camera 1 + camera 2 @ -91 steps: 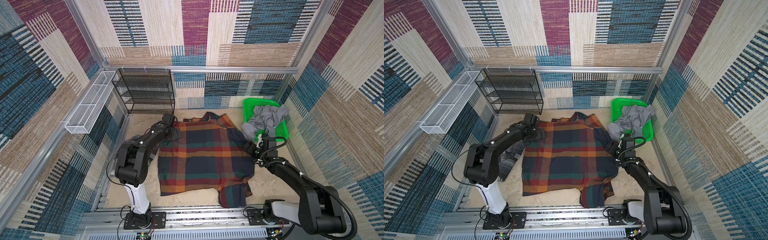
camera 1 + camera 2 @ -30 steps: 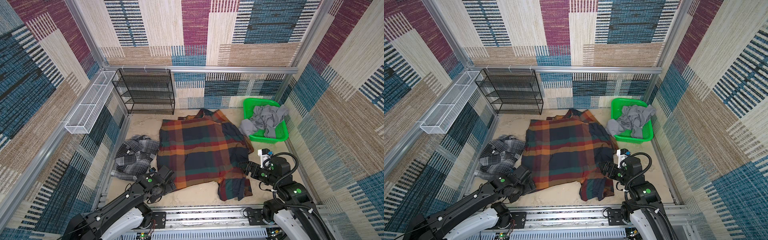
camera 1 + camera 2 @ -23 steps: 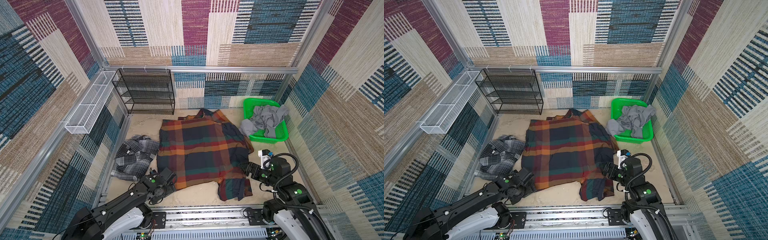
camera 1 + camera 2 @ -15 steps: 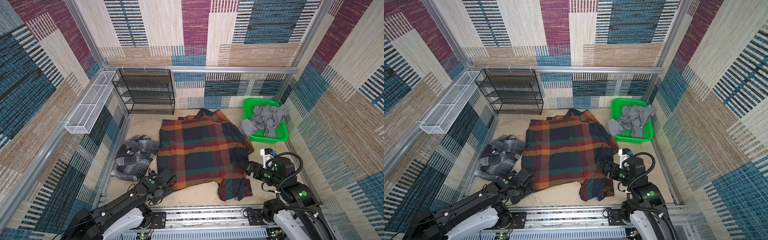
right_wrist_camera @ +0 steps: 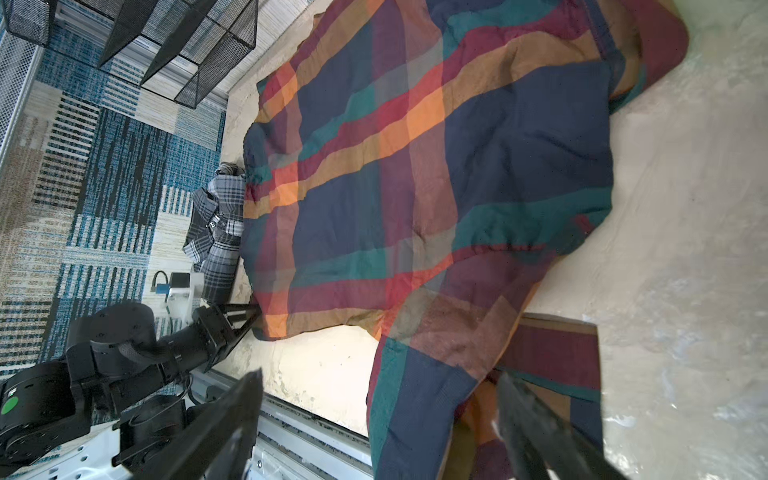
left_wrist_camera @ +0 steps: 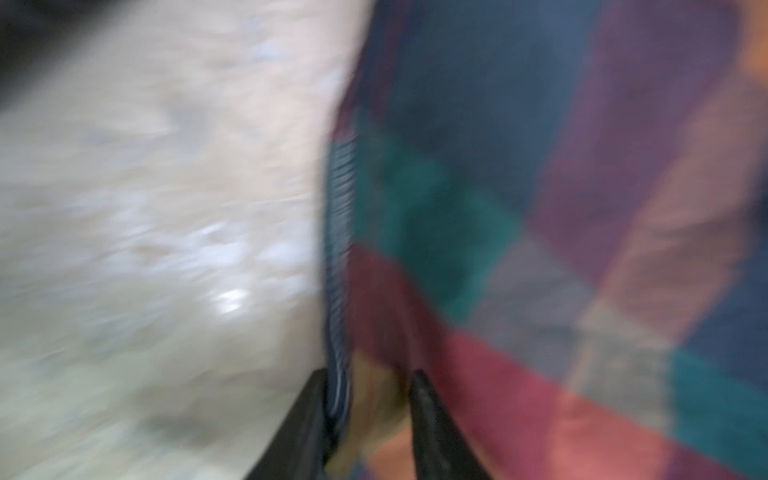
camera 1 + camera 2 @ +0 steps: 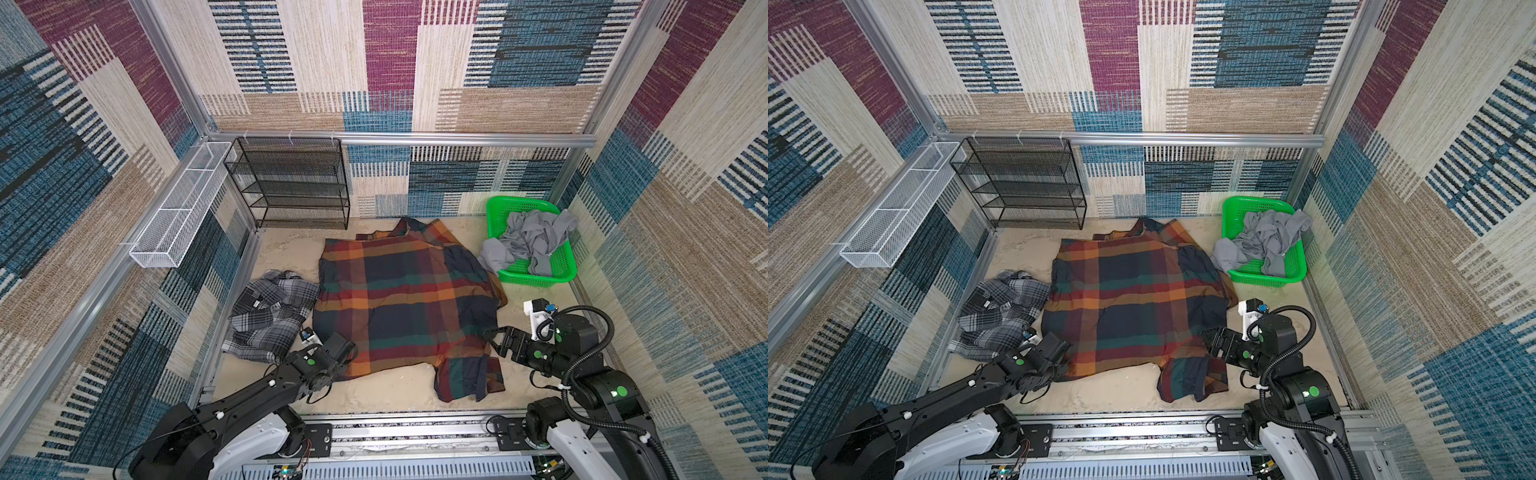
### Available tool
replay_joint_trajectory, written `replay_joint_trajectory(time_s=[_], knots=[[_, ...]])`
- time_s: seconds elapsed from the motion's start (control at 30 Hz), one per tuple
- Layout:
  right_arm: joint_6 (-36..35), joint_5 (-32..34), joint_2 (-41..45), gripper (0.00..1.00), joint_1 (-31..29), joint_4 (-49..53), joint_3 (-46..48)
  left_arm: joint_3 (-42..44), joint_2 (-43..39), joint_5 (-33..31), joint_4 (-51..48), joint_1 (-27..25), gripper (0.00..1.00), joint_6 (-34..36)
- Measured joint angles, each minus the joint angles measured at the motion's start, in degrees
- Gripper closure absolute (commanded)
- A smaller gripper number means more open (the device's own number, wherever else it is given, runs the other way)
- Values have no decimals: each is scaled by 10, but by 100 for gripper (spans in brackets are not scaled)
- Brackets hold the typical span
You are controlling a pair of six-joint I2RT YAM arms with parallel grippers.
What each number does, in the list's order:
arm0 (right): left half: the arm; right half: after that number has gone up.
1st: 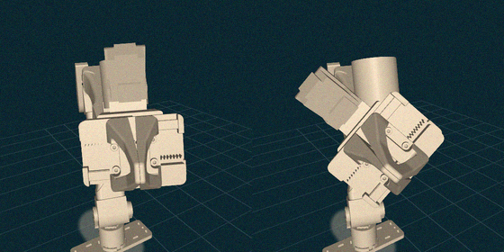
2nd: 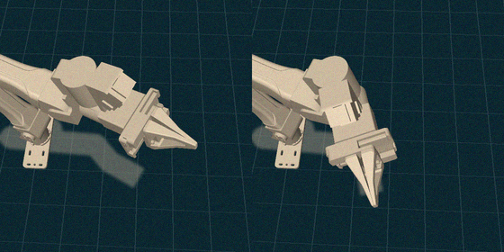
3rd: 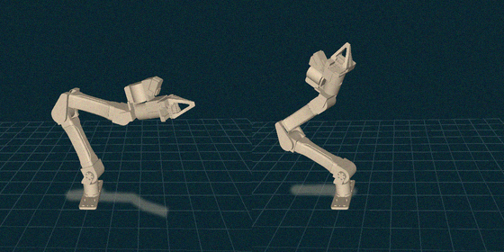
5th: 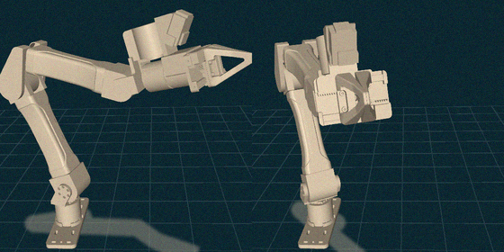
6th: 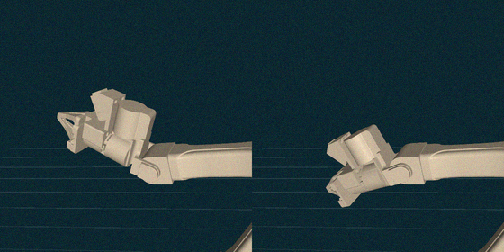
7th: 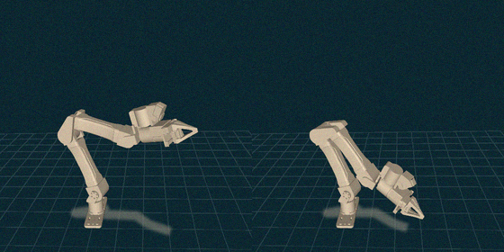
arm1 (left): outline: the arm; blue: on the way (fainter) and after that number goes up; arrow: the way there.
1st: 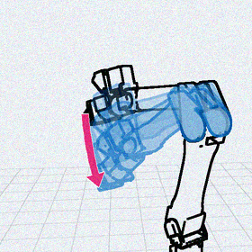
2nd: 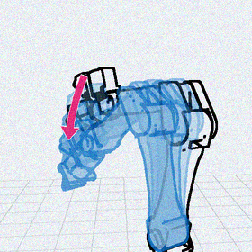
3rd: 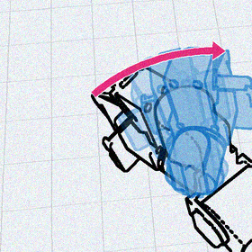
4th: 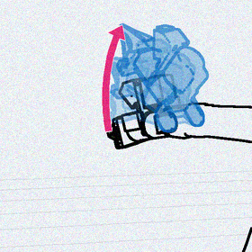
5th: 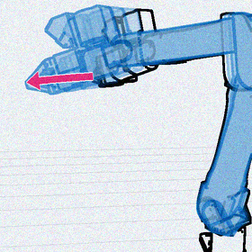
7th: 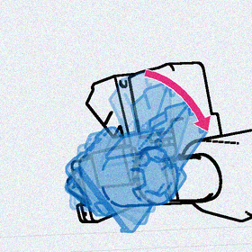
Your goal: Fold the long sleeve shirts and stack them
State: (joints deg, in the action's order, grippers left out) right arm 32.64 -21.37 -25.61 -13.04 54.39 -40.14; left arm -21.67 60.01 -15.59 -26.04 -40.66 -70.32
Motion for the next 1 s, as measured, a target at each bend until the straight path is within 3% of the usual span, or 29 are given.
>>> replay_joint_trajectory(time_s=[0.13, 0.33, 0.6, 0.73, 1.0], knots=[[-6, -9, 21, 12, 0, 36, -8, 1, 11, 33, 48, 0, 75, 0], [-8, -17, 43, 19, 0, 85, -10, 1, -14, 71, 32, 0, 100, 1], [-8, -30, 51, 28, 0, 101, 9, -39, -101, 68, -96, 2, 100, 12], [-8, -39, 56, 38, 0, 101, 20, -68, -106, 54, -134, 19, 100, 23], [-15, -68, 60, 43, 0, 97, 45, -86, -95, 66, -153, 82, 100, 47]])
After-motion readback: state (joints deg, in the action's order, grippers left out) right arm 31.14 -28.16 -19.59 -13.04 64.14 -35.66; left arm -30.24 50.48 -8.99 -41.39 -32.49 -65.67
